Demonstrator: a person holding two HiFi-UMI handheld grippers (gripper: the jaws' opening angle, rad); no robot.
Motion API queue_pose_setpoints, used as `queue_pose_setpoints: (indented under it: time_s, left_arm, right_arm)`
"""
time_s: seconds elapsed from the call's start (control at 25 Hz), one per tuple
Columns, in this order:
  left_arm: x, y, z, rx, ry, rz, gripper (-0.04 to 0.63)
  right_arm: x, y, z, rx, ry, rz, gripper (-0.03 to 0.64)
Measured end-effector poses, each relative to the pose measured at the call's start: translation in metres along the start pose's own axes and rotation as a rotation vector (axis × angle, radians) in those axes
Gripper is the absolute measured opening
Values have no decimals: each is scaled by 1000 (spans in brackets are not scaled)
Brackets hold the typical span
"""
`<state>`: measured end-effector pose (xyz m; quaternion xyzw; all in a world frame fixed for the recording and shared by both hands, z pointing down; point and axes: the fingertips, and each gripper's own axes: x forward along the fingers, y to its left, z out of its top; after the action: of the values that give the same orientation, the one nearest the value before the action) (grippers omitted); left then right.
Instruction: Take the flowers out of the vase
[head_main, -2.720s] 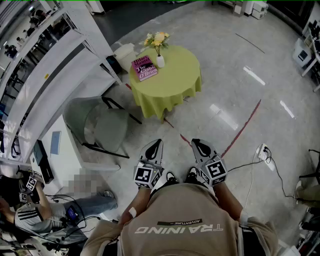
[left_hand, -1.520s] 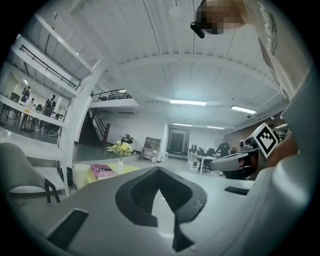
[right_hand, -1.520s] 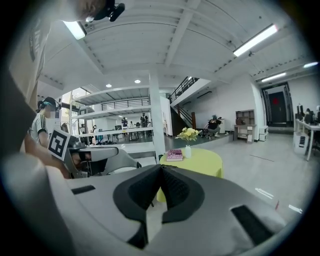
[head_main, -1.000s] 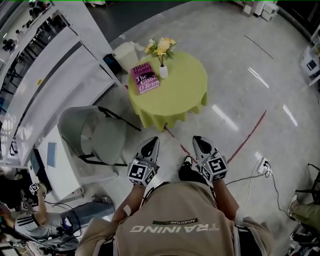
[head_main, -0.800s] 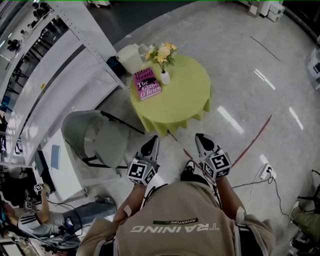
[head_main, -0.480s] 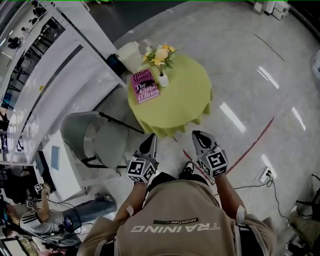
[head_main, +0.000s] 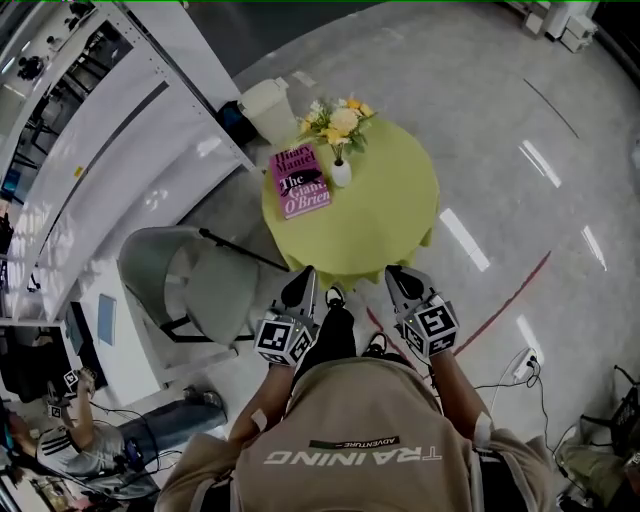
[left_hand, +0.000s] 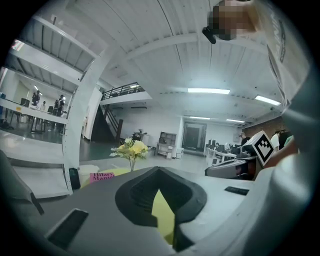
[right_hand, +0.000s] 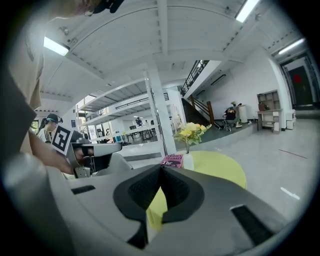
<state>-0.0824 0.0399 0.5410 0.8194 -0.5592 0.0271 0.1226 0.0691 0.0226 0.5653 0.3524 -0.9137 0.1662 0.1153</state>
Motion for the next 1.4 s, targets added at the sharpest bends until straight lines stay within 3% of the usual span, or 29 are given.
queue_pose_setpoints:
  time_s: [0.48,0.72,1.08,1.4]
  left_arm:
    - [88,112,49,-1,-52,-103,2]
    - [114,148,52,-24,-46,-127,2]
    - [135,157,42,-35,-6,-114,2]
    - [155,148,48,-25,11,-25,2]
  right_arm:
    - [118,-20,75,-22,-5,-125,-2]
    - [160,-26,81,5,20,-155,-2]
    - [203,-64,81,-3,56,-136,-2]
    - [238,-100,78,0,81,-47,0]
